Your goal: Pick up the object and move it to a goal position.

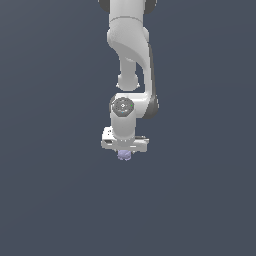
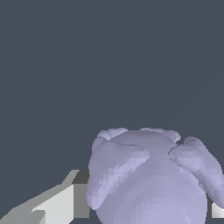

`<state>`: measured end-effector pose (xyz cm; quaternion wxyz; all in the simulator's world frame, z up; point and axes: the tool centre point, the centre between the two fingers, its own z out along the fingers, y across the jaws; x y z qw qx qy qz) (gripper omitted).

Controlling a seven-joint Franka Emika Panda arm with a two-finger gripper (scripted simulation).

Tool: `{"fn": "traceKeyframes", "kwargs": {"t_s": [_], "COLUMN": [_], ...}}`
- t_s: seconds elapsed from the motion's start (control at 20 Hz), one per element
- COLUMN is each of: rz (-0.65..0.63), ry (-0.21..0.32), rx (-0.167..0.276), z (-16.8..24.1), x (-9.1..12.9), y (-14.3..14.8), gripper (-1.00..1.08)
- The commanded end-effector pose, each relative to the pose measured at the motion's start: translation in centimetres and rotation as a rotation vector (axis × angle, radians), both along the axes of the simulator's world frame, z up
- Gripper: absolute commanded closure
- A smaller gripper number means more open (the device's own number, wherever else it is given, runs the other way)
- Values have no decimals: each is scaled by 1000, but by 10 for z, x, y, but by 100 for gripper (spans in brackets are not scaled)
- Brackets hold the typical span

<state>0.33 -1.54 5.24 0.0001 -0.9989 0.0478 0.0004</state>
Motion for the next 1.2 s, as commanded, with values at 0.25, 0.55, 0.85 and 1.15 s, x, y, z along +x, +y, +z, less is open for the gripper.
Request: {"fn": "traceKeyframes", "kwargs": {"t_s": [0.25,0.55,0.85,1.15], "rz": [0,-1,-1,-1], "ry": [-1,-1,-1,-1], "rx": [0,0,0,0], "z": [46,106,178,247], "x": [0,-1,-2,-2], "y": [0,0,0,0], "gripper": [108,108,108,108]}}
